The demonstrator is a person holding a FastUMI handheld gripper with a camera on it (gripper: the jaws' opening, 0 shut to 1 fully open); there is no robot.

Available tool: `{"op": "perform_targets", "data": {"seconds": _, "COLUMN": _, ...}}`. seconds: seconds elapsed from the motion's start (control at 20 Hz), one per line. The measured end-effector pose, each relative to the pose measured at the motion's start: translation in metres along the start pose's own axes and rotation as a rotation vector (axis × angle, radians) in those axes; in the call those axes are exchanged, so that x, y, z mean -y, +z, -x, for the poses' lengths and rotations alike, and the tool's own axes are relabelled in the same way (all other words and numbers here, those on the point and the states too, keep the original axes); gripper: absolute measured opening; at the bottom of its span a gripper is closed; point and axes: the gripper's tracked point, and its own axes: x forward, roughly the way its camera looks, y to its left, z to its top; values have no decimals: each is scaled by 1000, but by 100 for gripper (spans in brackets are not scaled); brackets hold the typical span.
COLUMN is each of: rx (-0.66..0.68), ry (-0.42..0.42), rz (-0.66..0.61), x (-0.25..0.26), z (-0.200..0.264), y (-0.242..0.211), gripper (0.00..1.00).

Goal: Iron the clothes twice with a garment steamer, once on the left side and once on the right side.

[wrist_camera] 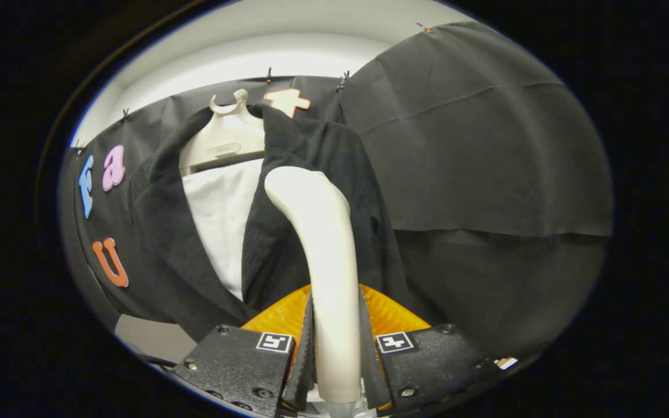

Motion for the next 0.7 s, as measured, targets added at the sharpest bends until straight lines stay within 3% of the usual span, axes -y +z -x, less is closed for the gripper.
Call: {"op": "perform_targets", "data": {"seconds": 0.7, "rx": -77, "ry": -12, "rz": 48, "x": -2, "z": 0, "y": -56, "gripper": 40}}
